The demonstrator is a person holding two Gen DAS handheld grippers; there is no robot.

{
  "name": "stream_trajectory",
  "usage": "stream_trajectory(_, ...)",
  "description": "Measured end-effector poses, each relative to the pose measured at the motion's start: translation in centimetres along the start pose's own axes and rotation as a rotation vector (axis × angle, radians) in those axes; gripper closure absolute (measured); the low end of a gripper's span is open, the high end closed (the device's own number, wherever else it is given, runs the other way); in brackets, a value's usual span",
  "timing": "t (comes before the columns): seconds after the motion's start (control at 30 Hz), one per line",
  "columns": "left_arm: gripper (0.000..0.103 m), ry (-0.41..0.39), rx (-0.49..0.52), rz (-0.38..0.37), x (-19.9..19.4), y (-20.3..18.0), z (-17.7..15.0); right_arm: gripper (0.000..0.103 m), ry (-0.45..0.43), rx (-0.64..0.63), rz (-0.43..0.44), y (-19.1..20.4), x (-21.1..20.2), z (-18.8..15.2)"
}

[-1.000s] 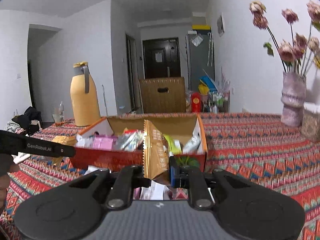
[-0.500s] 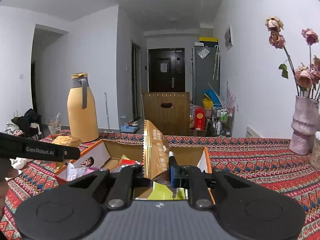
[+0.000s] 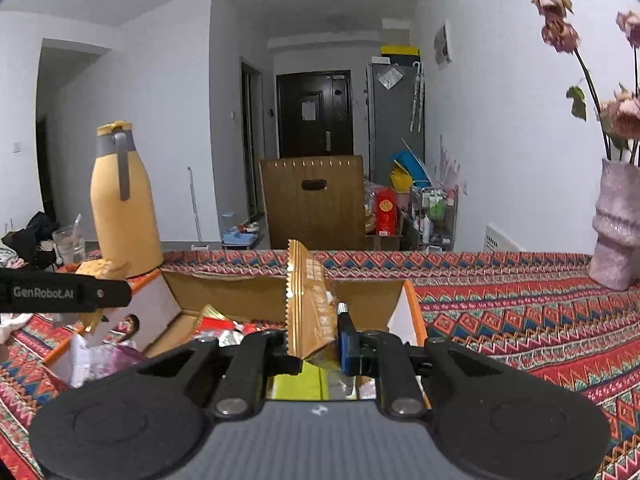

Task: Organize snacks
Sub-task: 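Carry both held packs over the box and open both tools, then reach both tools back to the snack pile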

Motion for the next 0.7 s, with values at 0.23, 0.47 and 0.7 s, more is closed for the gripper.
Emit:
stream_trajectory(0.23,0.043,0.034,-0.011,-0.002,2.0,0.8,-2.1,0.087,0.031,0.026,-0.013,-0.7,1.7,-1.9)
stream_trajectory(0.47,0.023,0.033,-0.026,-0.026,1.8,0.9,-2.9,0.076,0.056,0.030,-0.016,-0.6,2.3,-2.8)
stream_trajectory(0.7,0.000,0.004,-0.040,0.008,0.9,1.3,-2.3,0.002,0.021,0.071,-0.030,-1.1,0.9,-2.3)
Point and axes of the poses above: each gripper's, at about its wrist camera, not at the fingertips, and x roughly the way its jaws point, y to its left, z to its top, the point moved 8 cm from there along x, roughly the way its jaws point, and after that the axes turned 9 degrees about -y, right-handed, at the moved point
